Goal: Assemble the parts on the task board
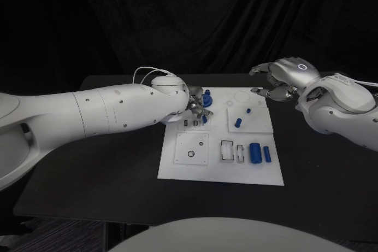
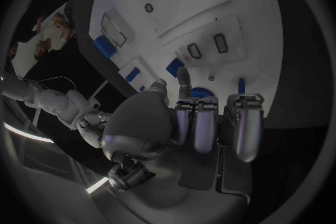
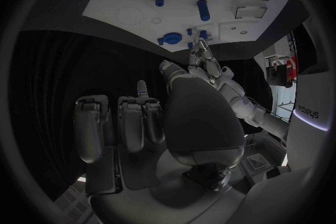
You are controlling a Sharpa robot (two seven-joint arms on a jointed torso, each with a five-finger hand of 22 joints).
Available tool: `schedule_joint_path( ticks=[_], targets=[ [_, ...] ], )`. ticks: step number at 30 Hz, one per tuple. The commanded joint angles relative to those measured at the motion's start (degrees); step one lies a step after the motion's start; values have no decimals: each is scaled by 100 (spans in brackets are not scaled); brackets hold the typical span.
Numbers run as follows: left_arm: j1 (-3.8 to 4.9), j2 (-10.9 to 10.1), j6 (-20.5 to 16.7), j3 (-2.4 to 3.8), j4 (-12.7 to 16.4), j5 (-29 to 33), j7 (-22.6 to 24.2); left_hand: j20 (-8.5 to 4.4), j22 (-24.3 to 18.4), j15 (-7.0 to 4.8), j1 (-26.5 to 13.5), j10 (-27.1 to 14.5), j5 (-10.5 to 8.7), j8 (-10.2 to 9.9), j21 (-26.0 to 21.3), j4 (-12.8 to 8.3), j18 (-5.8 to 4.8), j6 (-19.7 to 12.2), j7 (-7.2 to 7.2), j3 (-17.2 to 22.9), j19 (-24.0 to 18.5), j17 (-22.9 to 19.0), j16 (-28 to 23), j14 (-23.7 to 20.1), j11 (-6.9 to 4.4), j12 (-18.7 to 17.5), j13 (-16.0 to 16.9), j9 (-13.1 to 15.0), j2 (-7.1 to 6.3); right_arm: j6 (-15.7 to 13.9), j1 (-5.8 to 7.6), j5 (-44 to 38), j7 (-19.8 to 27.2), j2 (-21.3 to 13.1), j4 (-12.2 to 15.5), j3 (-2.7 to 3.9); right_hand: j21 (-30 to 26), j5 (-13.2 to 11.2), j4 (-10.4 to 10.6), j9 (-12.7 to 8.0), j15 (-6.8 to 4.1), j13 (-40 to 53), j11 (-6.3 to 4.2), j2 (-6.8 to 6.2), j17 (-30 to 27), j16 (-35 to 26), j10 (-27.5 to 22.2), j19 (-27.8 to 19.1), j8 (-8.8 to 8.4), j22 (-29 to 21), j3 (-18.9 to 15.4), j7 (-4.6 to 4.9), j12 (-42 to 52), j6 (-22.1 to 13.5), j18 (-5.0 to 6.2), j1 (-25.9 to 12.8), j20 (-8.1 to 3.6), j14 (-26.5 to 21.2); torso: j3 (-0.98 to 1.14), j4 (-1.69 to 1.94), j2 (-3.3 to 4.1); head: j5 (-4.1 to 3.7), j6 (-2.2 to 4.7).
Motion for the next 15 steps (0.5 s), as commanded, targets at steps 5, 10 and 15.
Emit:
schedule_joint_path(
  ticks=[5, 10, 15],
  targets=[
    [0, 39, 145, 5, -39, 24, 61, -27, 813, -44, 141, 576, -25, -63, -27, -18, -28, 60, -11, 79, 127, 1509, 15, 615, -19, 15, 1494, 36, -6, -1, 5, -41, -93, -3, 2, 4, 19, -14, 25, 5, -6, 1510, -10, 14, 1509, 17, 597, 585, 21, 1507, -6, -4, 15, 29, -45, -22, -4, 594, -2, 4, 1, -3, -17],
    [-1, 55, 138, 5, -47, 24, 83, -28, 810, -46, 175, 576, -46, -84, -31, -28, -27, 67, -14, 104, 125, 1509, 15, 615, -21, 15, 1494, 52, -7, 0, 5, -41, -95, -6, 3, 4, 19, -14, 25, 5, -6, 1510, -10, 14, 1509, 17, 597, 585, 21, 1507, -6, -4, 15, 29, -45, -22, -4, 594, -8, 7, 7, -2, -17],
    [-3, 81, 153, 5, -65, 24, 114, -31, 810, -47, 234, 576, -48, -123, -35, -50, -26, 66, -16, 144, 123, 1509, 15, 615, -23, 15, 1494, 74, -17, 2, 6, -41, -94, -9, 13, 4, 19, -13, 29, 6, -6, 1510, -10, 19, 1509, 17, 597, 585, 23, 1507, -7, -4, 15, 36, -45, -31, -4, 594, -4, 4, 3, 4, -17]
  ],
)
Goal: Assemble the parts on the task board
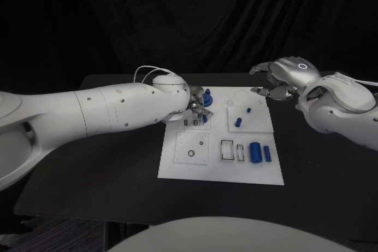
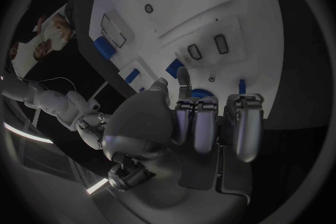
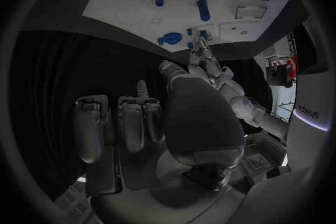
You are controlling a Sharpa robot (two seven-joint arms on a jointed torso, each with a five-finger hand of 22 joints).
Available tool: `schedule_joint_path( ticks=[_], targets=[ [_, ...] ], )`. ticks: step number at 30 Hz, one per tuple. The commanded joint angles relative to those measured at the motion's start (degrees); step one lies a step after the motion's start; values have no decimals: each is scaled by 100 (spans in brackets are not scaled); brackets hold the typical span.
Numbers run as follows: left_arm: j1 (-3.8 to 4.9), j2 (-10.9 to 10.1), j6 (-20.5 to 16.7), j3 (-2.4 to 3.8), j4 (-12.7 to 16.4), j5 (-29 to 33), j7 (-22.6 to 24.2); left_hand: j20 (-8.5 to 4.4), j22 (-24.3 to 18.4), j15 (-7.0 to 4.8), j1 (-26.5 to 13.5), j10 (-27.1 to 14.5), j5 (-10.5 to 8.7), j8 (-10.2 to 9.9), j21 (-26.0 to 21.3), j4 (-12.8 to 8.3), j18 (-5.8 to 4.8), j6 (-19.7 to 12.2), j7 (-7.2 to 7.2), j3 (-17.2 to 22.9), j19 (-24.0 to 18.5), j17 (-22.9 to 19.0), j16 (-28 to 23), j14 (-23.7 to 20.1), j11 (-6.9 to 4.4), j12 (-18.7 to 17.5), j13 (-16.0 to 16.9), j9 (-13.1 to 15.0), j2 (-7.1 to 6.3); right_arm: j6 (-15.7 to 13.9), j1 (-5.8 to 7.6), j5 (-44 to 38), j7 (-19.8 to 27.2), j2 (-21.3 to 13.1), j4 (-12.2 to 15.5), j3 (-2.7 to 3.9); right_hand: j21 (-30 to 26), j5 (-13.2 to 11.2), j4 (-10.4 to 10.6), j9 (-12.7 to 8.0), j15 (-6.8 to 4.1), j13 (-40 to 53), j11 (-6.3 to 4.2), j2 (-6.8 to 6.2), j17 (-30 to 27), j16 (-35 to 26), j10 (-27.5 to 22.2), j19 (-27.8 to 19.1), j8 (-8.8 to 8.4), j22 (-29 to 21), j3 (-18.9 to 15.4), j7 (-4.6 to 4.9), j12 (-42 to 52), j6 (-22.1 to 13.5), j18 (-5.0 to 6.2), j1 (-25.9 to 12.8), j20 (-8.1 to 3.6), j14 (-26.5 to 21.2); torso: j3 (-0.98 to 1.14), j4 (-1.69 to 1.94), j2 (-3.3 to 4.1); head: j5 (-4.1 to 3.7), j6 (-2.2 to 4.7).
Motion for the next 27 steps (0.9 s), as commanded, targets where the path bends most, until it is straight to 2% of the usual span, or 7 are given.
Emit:
schedule_joint_path(
  ticks=[1, 17, 27],
  targets=[
    [-2, 25, 79, 5, -8, 23, 104, -31, 810, -27, 63, 576, -19, -35, -35, -3, -27, 46, 5, 33, 123, 1509, 15, 595, -23, 15, 1494, 9, -5, 2, 6, -41, -95, -7, 14, 4, 19, -13, 29, 7, -6, 1510, -10, 19, 1510, 17, 597, 585, 24, 1508, -7, -4, 15, 36, -45, -31, -3, 594, 2, -1, -1, -2, 0],
    [-13, 96, 170, 5, -68, 23, 161, -31, 790, -25, 125, 576, -7, -99, -51, -25, -21, 25, 12, 81, 108, 1509, 15, 595, -19, 15, 1494, 28, -20, 47, 7, -41, -103, -4, 16, 4, 19, -12, 29, 8, -6, 1510, -11, 22, 1510, 17, 597, 585, 25, 1508, -7, -4, 15, 41, -45, -34, -3, 594, -5, 6, 14, 9, 0],
    [-18, 97, 239, 5, -90, 23, 165, -29, 777, -22, 162, 576, 5, -143, -63, -44, -17, 12, 19, 108, 97, 1509, 15, 595, -14, 15, 1494, 42, -43, 66, 7, -41, -110, -2, 8, 4, 19, -11, 28, 8, -6, 1510, -11, 25, 1510, 17, 597, 585, 27, 1508, -7, -3, 15, 48, -45, -37, -3, 594, 0, 9, 7, 14, 0]
  ],
)
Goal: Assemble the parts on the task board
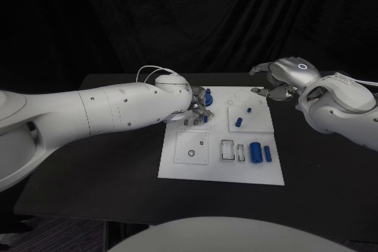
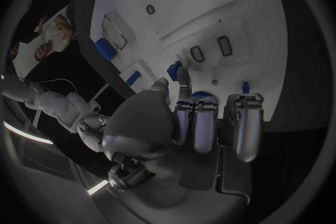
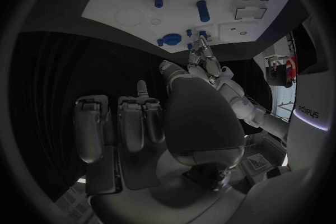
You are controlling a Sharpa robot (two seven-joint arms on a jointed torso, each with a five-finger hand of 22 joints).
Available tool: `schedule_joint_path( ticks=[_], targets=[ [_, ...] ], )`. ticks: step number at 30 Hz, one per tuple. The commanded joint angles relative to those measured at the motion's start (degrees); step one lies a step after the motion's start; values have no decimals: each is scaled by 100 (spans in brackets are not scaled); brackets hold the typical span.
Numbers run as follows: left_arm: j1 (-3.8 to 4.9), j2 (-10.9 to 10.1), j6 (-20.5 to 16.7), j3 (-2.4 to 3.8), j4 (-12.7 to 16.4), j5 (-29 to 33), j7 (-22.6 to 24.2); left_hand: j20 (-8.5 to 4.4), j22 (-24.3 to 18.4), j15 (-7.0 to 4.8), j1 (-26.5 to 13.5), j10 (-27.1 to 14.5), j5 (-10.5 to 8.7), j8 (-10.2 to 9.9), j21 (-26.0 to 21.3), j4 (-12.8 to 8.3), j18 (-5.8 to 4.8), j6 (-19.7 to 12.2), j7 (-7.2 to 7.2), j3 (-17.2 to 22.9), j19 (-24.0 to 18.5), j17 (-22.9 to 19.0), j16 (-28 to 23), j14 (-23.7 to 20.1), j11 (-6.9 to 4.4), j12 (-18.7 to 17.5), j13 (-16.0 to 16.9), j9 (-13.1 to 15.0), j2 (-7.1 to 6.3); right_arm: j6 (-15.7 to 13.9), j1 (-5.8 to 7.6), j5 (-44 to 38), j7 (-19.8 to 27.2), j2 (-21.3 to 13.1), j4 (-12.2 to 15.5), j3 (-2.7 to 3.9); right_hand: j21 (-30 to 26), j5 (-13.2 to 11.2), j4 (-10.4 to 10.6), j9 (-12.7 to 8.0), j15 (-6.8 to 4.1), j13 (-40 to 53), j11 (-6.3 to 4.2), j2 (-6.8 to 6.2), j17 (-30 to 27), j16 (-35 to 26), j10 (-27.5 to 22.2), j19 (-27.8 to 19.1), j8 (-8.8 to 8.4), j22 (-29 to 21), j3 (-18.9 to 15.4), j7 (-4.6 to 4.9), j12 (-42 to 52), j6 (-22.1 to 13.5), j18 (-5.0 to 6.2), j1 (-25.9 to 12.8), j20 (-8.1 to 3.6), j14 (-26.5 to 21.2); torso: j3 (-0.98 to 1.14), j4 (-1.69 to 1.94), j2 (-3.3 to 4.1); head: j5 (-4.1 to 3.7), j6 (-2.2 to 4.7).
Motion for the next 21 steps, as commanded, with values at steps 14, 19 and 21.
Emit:
schedule_joint_path(
  ticks=[14, 19, 21],
  targets=[
    [-17, 0, 231, 5, -10, 21, 97, -23, 780, -15, 205, 577, 282, -175, -48, -76, -16, 27, 20, 204, 93, 1509, 15, 595, -10, 15, 1494, 81, -52, 77, 6, -41, -124, 24, -24, 4, 19, -10, 26, 12, -5, 1506, -10, 32, 1509, 17, 597, 585, 34, 1509, -6, -2, 15, 68, -45, -42, -3, 594, 1, 1, -18, 9, 0],
    [-20, -6, 251, 4, -12, 21, 106, -26, 782, -20, 308, 577, 341, -245, -54, -132, -15, 33, 11, 353, 92, 1509, 15, 595, -17, 15, 1494, 116, -78, 91, 5, -41, -134, 31, -36, 4, 19, -9, 21, 16, -5, 1506, -9, 36, 1509, 17, 597, 585, 43, 1509, -3, 0, 15, 91, -45, -40, -3, 594, 4, -5, -20, 14, 0],
    [-20, -7, 259, 4, -12, 21, 111, -29, 780, -24, 356, 577, 445, -282, -59, -161, -14, 35, 9, 442, 90, 1509, 15, 595, -19, 15, 1494, 135, -108, 97, 5, -41, -137, 33, -41, 4, 19, -9, 21, 16, -5, 1506, -9, 36, 1509, 17, 597, 585, 43, 1509, -3, 0, 15, 91, -45, -40, -3, 594, 6, -6, -20, 16, 0]
  ],
)
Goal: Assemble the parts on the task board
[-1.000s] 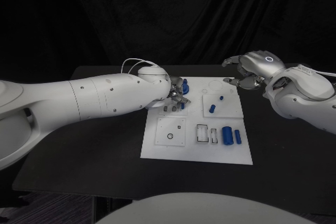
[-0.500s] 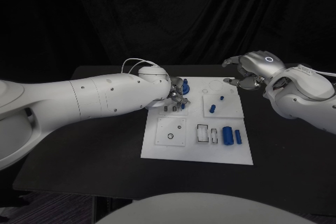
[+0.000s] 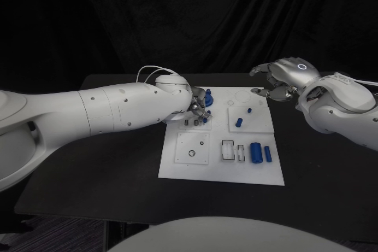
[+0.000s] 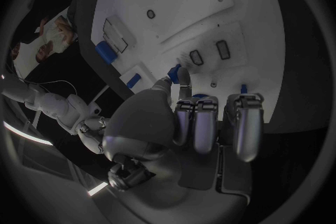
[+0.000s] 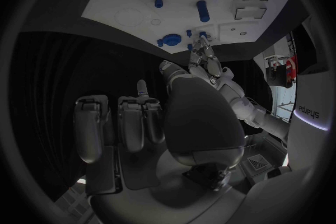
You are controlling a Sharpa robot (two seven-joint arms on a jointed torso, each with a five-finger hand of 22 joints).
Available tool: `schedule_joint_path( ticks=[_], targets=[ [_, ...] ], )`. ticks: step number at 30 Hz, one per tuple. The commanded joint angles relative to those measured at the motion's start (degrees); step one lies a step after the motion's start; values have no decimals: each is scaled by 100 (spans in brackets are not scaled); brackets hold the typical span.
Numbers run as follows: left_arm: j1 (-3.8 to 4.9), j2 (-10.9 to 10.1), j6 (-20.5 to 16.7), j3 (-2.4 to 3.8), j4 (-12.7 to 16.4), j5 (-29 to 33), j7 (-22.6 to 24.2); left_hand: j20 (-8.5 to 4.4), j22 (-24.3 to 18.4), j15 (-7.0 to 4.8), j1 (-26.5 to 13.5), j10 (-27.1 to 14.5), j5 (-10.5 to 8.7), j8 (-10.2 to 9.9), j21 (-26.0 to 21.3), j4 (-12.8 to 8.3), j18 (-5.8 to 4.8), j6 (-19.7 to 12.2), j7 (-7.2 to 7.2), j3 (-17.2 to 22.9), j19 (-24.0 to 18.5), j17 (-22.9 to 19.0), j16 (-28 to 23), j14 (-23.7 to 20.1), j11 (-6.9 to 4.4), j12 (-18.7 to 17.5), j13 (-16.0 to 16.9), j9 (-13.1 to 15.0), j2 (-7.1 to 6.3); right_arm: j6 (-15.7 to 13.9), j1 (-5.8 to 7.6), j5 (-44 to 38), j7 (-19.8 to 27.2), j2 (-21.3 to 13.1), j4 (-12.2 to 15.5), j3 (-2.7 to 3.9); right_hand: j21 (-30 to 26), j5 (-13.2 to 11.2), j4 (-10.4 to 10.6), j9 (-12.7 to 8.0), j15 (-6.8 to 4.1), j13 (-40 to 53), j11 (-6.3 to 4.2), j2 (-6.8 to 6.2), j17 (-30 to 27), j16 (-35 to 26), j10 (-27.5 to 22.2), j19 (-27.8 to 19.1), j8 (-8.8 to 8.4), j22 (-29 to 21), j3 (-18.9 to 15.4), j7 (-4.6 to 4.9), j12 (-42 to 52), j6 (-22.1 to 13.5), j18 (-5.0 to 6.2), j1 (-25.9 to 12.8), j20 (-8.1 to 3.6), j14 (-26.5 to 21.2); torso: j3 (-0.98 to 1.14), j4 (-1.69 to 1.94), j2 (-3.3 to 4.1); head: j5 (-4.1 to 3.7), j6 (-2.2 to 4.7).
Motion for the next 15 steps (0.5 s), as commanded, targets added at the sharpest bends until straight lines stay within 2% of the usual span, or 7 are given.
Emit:
schedule_joint_path(
  ticks=[1, 7, 15],
  targets=[
    [-13, 1, 109, 4, 0, 19, 103, -30, 775, -25, 80, 577, 159, -70, -27, -29, -12, 40, 10, 141, 84, 1510, 15, 595, -20, 15, 1493, 28, -38, 42, 5, -41, -129, 3, -11, 4, 19, -9, 21, 5, -5, 1508, -9, 36, 1509, 17, 596, 585, 20, 1510, -3, 0, 15, 51, -45, -41, -3, 594, 4, -3, -2, 6, 0],
    [-16, -5, 114, 4, -3, 19, 131, -31, 784, -25, 108, 577, 358, -164, -33, -46, -12, 62, 12, 404, 87, 1510, 15, 595, -21, 15, 1493, 84, -141, 49, 5, -41, -136, 7, -20, 4, 19, -8, 15, 8, -5, 1508, -8, 40, 1509, 17, 596, 585, 28, 1510, -1, 2, 15, 72, -45, -37, -2, 594, 6, 0, -1, 11, 0],
    [-19, -35, 77, 4, -3, 19, 218, -35, 801, -28, 127, 577, 420, -289, -36, -100, -14, 100, 12, 852, 96, 1510, 15, 595, -23, 15, 1493, 154, -308, 57, 4, -41, -145, 11, -27, 4, 19, -7, 2, 12, -3, 1508, -6, 46, 1509, 17, 596, 585, 39, 1510, 6, 5, 15, 103, -45, -27, -1, 594, 2, -1, 0, 14, 0]
  ],
)
